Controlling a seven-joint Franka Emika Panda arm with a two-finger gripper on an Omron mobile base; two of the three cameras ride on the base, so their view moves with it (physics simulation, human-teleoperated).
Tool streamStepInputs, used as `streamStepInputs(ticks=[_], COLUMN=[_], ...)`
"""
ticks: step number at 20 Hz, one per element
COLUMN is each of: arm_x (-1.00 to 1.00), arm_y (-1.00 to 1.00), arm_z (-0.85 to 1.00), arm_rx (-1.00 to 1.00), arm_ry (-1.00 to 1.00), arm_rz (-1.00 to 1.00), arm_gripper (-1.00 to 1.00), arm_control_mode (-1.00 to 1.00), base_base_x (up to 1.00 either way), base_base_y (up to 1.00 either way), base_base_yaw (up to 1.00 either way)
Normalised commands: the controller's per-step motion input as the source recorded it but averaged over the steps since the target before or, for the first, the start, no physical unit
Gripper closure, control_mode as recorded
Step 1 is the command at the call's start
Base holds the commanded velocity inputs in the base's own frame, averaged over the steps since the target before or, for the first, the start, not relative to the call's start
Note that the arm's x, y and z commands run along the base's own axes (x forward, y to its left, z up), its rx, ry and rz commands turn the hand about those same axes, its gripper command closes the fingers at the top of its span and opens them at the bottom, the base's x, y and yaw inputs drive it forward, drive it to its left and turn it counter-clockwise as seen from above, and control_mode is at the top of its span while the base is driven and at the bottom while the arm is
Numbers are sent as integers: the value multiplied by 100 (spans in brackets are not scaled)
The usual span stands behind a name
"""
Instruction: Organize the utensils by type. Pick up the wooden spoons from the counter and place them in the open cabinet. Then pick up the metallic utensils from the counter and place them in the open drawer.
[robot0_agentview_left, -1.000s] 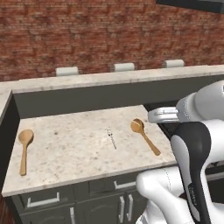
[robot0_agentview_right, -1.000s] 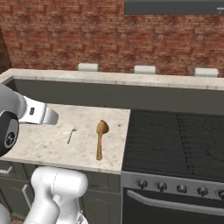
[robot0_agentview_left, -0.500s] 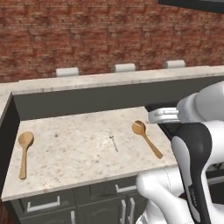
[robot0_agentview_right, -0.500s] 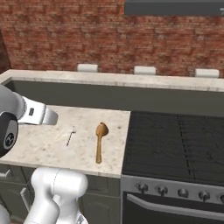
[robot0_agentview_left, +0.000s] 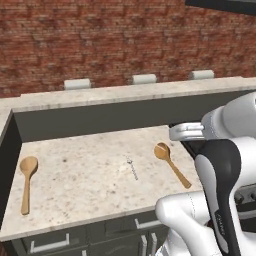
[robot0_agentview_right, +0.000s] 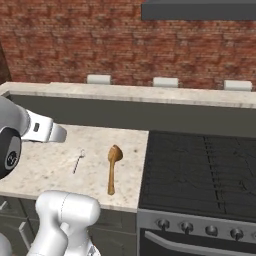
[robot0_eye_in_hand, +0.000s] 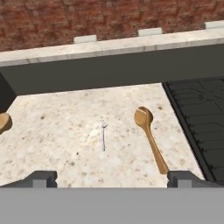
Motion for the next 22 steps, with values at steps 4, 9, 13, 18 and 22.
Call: streamStepInputs(ticks=[4,9,13,18,22], arm_x=[9,56,77,89,72], arm_y=[5,24,24,34,19], arm_z=[-21,-53,-59,-67,-69], arm_rx=[-1,-1,0,0,0], arm_ry=[9,20,28,34,14], arm_rz=[0,0,0,0,0], arm_gripper=[-100,-100,-100,-100,-100], arm_control_mode=[-100,-100,-100,-100,-100], base_base_x=[0,0,0,0,0], base_base_y=[0,0,0,0,0], base_base_yaw=[0,0,0,0,0])
